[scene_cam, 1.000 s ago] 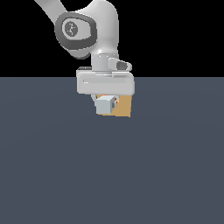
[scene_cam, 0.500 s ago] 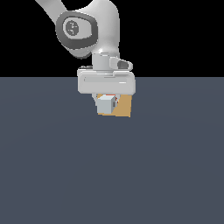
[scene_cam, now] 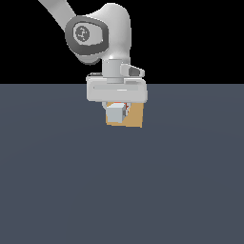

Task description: Insert the peg into the horizontal hole in a box.

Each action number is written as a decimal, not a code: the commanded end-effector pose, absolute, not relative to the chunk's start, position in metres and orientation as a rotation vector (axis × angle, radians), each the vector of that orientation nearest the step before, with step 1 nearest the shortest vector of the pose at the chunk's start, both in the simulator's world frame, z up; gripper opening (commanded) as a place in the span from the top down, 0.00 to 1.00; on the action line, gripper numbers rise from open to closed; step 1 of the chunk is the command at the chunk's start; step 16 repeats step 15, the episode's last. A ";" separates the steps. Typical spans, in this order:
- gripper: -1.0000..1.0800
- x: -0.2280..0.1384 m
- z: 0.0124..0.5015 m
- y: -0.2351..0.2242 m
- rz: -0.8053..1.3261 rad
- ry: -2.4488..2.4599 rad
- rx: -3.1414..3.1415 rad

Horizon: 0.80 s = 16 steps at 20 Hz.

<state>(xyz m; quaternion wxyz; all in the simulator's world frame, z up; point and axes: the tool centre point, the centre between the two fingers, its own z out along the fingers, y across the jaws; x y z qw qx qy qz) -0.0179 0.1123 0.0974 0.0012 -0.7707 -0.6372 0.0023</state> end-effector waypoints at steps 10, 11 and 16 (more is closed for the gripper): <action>1.00 -0.003 0.101 0.183 -0.004 -2.004 -2.420; 1.00 -0.003 0.101 0.185 -0.004 -2.004 -2.420; 1.00 -0.001 0.101 0.189 -0.004 -2.004 -2.420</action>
